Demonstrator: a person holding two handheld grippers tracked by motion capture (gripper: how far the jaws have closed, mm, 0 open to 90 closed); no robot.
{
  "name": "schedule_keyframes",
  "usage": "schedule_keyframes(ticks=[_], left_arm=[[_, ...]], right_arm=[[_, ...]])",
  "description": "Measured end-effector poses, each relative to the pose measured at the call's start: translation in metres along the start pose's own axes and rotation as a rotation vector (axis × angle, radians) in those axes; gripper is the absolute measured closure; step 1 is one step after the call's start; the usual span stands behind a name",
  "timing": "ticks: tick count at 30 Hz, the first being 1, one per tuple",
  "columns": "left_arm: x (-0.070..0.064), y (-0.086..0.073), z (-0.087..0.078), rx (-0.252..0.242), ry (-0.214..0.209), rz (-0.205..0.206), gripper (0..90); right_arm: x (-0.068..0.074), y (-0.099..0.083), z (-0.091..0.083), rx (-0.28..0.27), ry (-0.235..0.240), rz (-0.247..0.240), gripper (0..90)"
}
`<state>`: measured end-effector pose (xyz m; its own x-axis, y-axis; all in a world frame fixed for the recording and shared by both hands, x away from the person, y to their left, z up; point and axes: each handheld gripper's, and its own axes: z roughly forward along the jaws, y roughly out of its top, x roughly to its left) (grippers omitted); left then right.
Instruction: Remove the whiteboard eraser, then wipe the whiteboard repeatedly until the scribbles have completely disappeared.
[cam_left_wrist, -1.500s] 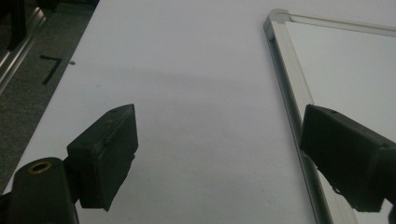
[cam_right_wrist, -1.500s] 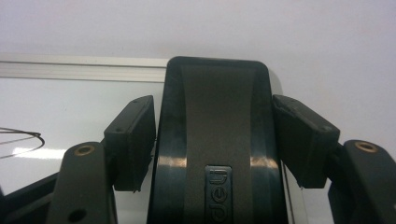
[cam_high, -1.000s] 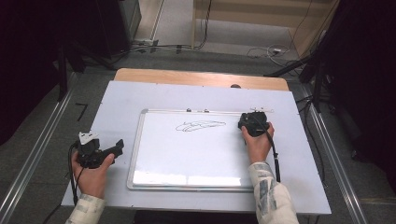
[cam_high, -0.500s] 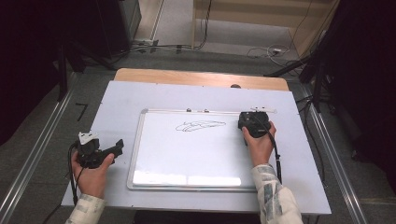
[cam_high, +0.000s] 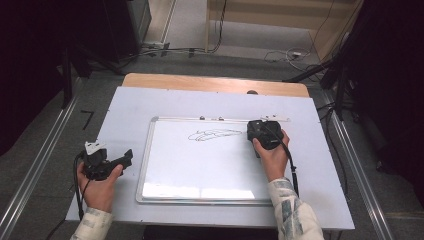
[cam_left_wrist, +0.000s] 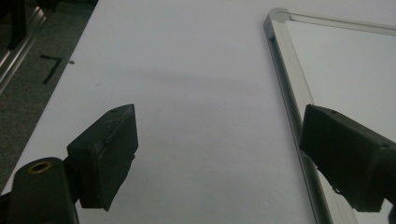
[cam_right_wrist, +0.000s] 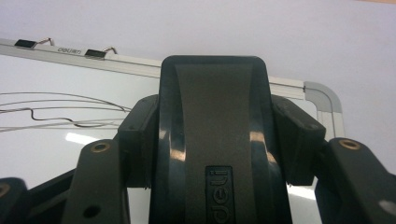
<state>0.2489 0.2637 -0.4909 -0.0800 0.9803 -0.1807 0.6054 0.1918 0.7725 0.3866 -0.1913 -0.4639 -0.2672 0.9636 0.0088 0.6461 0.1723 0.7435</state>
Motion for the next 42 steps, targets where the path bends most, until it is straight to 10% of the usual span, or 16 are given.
schedule_keyframes(ticks=[42], left_arm=[[0.000,0.000,0.000,0.000,-0.005,0.002,12.6]], right_arm=[[0.014,-0.002,0.024,0.038,0.013,-0.074,38.7]])
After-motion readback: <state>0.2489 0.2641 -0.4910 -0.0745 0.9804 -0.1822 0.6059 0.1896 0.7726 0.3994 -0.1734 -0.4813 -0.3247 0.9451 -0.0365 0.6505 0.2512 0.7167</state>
